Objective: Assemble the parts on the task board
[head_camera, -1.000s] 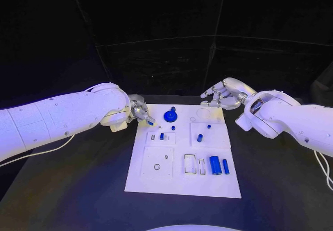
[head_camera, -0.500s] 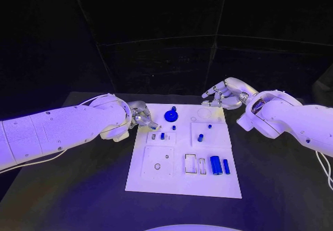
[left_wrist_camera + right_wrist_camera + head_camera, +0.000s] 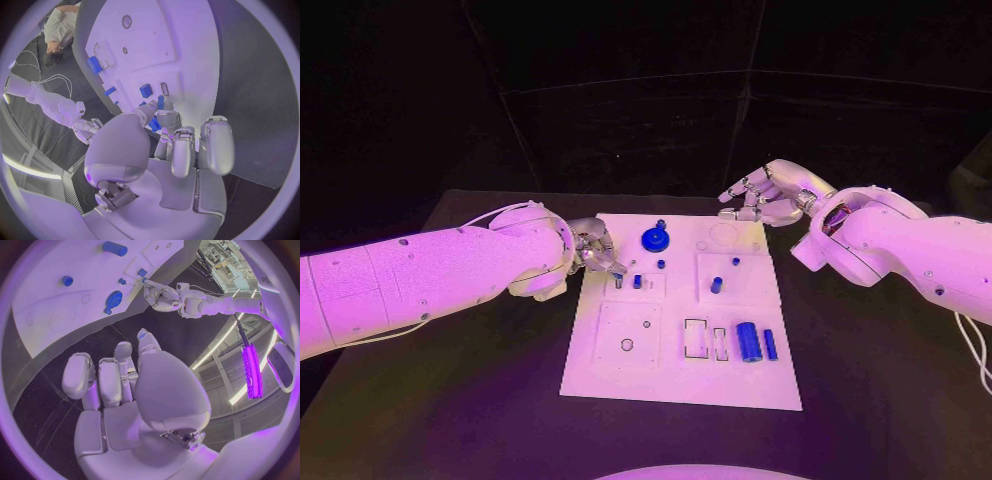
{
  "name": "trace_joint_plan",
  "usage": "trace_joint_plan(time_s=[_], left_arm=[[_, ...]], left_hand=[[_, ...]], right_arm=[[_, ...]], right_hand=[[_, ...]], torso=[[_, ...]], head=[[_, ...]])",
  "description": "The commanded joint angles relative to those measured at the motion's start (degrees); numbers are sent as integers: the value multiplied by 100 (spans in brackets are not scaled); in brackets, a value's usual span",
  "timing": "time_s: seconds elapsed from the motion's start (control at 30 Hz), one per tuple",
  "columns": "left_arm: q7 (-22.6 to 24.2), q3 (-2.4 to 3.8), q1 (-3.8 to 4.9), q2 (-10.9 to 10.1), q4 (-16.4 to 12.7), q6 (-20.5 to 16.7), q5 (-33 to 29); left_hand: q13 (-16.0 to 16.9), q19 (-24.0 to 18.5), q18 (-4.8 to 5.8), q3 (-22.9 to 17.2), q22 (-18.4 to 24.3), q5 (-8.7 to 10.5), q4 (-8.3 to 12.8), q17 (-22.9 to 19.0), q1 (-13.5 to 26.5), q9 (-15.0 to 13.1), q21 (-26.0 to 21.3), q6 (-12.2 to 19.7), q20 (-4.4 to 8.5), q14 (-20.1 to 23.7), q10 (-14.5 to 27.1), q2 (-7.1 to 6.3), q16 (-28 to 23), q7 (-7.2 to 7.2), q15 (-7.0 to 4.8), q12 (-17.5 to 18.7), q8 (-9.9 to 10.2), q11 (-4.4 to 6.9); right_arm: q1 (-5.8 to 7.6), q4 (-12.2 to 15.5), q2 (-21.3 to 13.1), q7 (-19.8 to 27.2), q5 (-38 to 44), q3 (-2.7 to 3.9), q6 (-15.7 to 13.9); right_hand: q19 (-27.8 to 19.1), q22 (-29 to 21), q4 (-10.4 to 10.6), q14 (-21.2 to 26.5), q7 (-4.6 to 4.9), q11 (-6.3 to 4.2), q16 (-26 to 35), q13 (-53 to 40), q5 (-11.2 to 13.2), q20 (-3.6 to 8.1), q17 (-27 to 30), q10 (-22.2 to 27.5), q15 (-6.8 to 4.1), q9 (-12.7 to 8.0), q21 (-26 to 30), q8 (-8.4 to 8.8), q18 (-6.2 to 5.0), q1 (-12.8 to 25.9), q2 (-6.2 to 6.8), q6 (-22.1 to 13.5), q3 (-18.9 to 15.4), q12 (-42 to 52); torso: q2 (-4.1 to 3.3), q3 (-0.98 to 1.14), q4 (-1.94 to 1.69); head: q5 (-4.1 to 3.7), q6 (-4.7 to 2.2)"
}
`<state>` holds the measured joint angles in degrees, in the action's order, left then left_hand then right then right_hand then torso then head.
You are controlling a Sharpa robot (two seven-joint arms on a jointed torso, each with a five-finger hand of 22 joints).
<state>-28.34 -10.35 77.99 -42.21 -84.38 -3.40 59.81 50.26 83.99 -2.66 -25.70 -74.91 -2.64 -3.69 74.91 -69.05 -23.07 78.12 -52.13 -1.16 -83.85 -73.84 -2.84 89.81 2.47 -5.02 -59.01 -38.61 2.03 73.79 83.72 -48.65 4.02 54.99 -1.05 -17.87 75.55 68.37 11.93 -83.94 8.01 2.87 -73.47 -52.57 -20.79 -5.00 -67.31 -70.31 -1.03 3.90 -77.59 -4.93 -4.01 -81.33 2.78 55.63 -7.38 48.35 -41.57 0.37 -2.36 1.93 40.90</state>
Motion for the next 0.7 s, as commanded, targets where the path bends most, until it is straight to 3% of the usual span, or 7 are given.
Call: trace_joint_plan(time_s=[0.03, 0.23, 0.7], left_arm=[[-61, -17, 3, 8, 11, 311, 91], [-74, -63, -1, 29, 23, 387, 92], [-94, -98, -5, 42, 24, 575, 92]], left_hand=[[-8, 115, -64, -633, -110, -30, 588, 1509, -30, -10, 18, -13, 7, -615, -32, 45, 19, -13, -12, -8, -24, -18], [-6, 113, -65, -644, -104, -29, 589, 1509, -26, -10, 13, -11, 8, -615, -33, 45, 19, -12, -12, -9, -26, -18], [-7, 113, -65, -658, -105, -28, 588, 1509, -18, -11, 13, -10, 8, -615, -34, 45, 19, -11, -12, -10, -29, -19]], right_arm=[[10, 12, 3, 50, 8, 4, 28], [10, 14, 6, 54, 8, 3, 29], [10, 15, 4, 56, 8, 3, 33]], right_hand=[[-28, -6, -7, -135, -9, -2, 33, 6, -25, -6, 6, 34, -33, 5, 34, -26, -91, 12, -47, 11, -30, -35], [-28, -6, -7, -135, -9, -2, 33, 6, -25, -6, 6, 34, -33, 5, 34, -26, -91, 12, -47, 11, -30, -35], [-28, -6, -7, -135, -9, -2, 33, 6, -25, -6, 6, 34, -33, 5, 34, -26, -91, 12, -47, 11, -30, -35]], torso=[[-1, -1, -1], [-1, -4, 0], [1, -4, -2]], head=[[4, 2], [-36, 12], [-17, 11]])
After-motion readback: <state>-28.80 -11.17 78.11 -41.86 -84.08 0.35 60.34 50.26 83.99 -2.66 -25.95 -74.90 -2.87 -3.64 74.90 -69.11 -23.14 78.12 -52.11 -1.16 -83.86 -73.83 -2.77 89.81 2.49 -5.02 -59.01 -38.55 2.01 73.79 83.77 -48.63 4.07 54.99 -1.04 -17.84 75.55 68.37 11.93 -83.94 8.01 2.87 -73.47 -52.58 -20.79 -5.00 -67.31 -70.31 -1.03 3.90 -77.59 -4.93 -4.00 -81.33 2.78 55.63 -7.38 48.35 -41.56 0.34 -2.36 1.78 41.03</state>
